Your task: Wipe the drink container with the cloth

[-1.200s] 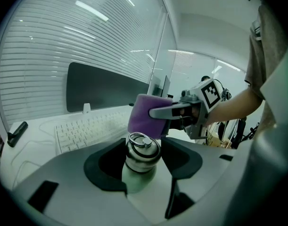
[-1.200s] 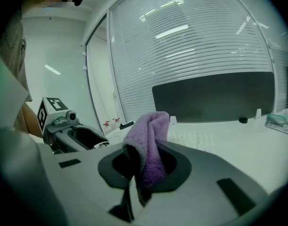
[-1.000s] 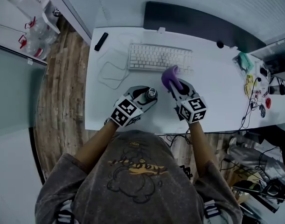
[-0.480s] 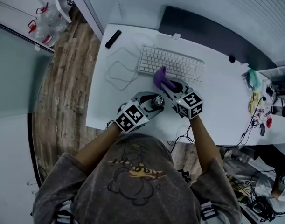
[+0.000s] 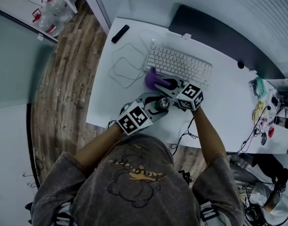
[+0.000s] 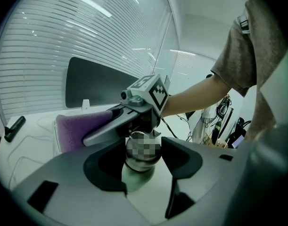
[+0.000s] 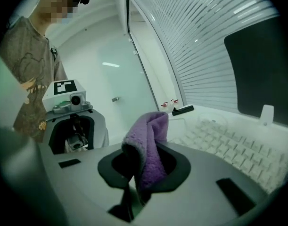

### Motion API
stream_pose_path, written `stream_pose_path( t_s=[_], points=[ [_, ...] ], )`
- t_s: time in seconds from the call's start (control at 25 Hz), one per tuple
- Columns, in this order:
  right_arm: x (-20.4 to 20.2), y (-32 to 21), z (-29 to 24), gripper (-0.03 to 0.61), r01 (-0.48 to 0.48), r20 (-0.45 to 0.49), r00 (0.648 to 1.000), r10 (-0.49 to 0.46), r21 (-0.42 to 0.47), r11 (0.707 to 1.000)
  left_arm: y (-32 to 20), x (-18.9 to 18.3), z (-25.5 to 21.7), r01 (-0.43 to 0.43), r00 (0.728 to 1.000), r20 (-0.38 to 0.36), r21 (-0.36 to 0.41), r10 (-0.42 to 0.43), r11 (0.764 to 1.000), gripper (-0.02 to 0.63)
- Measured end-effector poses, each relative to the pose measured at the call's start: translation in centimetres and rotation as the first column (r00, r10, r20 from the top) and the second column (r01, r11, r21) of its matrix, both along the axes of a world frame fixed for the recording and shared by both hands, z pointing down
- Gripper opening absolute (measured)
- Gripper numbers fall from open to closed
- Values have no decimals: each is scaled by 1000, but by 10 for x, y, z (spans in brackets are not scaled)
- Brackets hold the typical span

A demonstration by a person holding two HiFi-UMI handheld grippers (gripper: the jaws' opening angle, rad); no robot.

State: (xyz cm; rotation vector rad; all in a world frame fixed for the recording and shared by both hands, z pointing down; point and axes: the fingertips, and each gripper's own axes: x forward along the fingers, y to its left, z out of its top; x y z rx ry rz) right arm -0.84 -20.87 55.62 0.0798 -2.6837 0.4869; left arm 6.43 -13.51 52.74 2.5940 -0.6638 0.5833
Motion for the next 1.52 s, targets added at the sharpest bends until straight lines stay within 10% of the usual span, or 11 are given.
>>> stream_pose_path(
  t_s=[0.6, 1.04, 1.52],
  points=[
    [-29, 39, 23, 54, 404, -32, 906, -422, -235, 884, 0, 1, -2, 21, 1000, -10, 1, -21, 1000, 245],
    [-31, 57, 34, 51, 444, -30, 866, -499, -414, 795, 1, 1, -3, 23, 1000, -22, 5, -23, 1000, 244],
    [-29, 58, 38, 51, 440, -53, 858, -512, -440, 783, 1, 0, -2, 24, 999, -36, -3, -24, 1000, 245]
  ],
)
